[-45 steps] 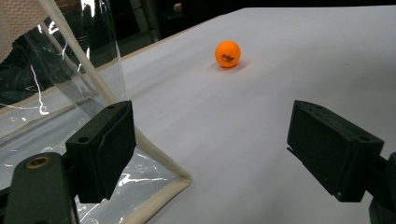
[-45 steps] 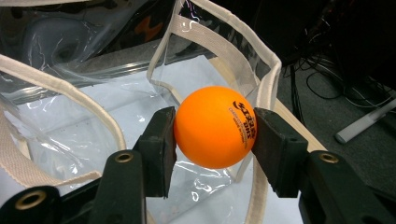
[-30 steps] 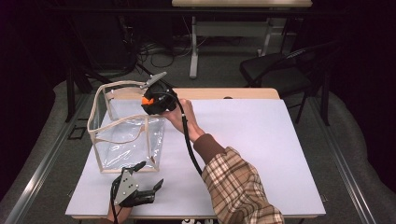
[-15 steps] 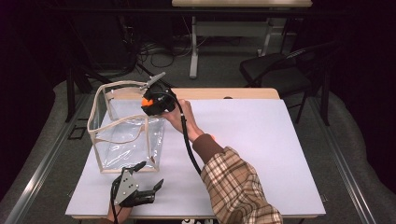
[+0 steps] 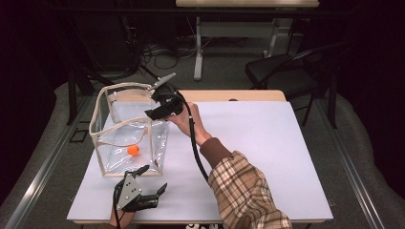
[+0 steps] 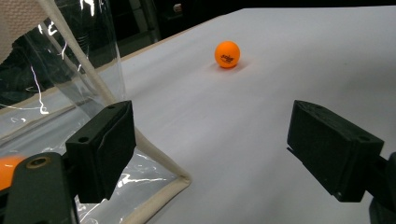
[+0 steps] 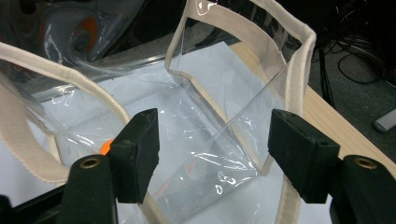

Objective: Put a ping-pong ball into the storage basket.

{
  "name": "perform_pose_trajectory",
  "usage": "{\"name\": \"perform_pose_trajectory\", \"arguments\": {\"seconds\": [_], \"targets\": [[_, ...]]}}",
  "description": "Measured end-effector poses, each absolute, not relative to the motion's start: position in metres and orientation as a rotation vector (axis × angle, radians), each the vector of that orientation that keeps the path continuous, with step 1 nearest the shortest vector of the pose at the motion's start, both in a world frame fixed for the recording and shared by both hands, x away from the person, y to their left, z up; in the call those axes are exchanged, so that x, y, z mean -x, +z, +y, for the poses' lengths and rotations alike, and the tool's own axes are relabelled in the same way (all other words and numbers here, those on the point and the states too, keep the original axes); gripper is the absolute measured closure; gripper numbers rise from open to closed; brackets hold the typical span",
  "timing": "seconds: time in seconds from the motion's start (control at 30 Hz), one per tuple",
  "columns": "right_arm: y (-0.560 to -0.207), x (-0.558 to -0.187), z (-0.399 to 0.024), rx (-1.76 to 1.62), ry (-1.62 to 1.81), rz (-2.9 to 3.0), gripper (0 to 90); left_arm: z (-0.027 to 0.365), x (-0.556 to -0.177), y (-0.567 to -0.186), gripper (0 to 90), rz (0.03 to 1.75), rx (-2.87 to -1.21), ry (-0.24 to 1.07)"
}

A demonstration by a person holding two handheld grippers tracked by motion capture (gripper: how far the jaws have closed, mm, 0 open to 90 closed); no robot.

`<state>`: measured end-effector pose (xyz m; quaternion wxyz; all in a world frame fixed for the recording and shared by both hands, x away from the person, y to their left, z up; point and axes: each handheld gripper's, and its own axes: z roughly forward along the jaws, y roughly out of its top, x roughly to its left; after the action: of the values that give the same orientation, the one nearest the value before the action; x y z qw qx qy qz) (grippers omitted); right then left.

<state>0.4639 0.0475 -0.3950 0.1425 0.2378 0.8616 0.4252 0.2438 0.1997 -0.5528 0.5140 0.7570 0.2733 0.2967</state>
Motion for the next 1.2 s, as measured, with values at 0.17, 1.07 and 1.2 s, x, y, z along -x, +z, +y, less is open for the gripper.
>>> {"name": "perform_pose_trajectory", "arguments": {"seconds": [0.17, 1.07, 1.2], "targets": [[-0.391, -0.460, 0.037, -0.679, 1.253, 2.485, 27.7, 0.199, -0.244, -0.553, 15.5, 0.657, -1.820, 0.714], [-0.409, -0.425, -0.029, -0.660, 1.254, 2.475, 9.3, 0.199, -0.244, -0.553, 15.5, 0.658, -1.819, 0.715], [-0.418, -0.419, -0.038, -0.665, 1.249, 2.476, 8.0, 0.198, -0.244, -0.553, 15.5, 0.656, -1.819, 0.714]]}}
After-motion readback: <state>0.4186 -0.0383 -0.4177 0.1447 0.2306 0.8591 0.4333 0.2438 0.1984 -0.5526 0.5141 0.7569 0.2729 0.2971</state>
